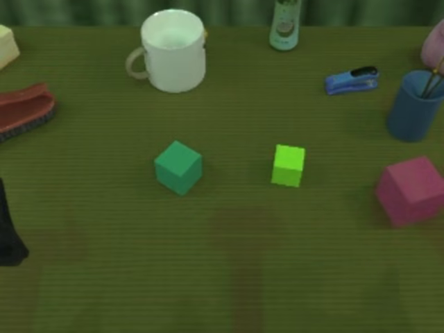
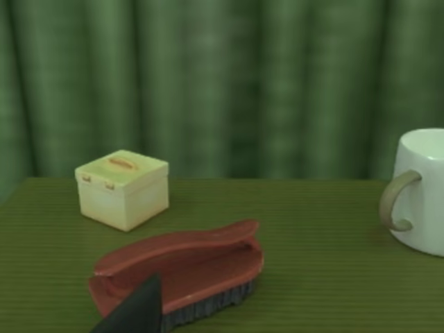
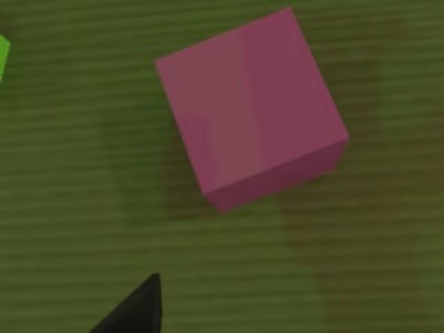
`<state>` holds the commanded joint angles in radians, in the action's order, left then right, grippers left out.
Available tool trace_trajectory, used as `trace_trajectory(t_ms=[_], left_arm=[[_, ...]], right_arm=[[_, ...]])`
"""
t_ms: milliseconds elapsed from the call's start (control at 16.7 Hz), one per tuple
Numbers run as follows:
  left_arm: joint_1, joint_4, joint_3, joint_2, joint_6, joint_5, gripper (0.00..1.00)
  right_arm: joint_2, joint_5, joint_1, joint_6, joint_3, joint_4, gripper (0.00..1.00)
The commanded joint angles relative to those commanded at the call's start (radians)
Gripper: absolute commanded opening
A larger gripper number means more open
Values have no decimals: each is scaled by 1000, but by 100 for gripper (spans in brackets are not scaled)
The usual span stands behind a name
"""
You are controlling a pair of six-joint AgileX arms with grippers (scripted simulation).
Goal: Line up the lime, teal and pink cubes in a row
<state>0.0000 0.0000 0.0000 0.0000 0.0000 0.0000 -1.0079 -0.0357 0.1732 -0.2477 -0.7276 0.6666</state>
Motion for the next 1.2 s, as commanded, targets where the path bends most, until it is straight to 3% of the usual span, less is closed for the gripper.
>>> trace_trajectory(t_ms=[600,960,1200], left_arm=[[0,0,0,0,0,0,100],[0,0,0,0,0,0,100],[0,0,0,0,0,0,100]], right_arm=[[-1000,12,212,-294,-852,572,100],[-1330,24,304,-425,-1328,705,100],[-1412,30,336,-469,-1498,720,100]])
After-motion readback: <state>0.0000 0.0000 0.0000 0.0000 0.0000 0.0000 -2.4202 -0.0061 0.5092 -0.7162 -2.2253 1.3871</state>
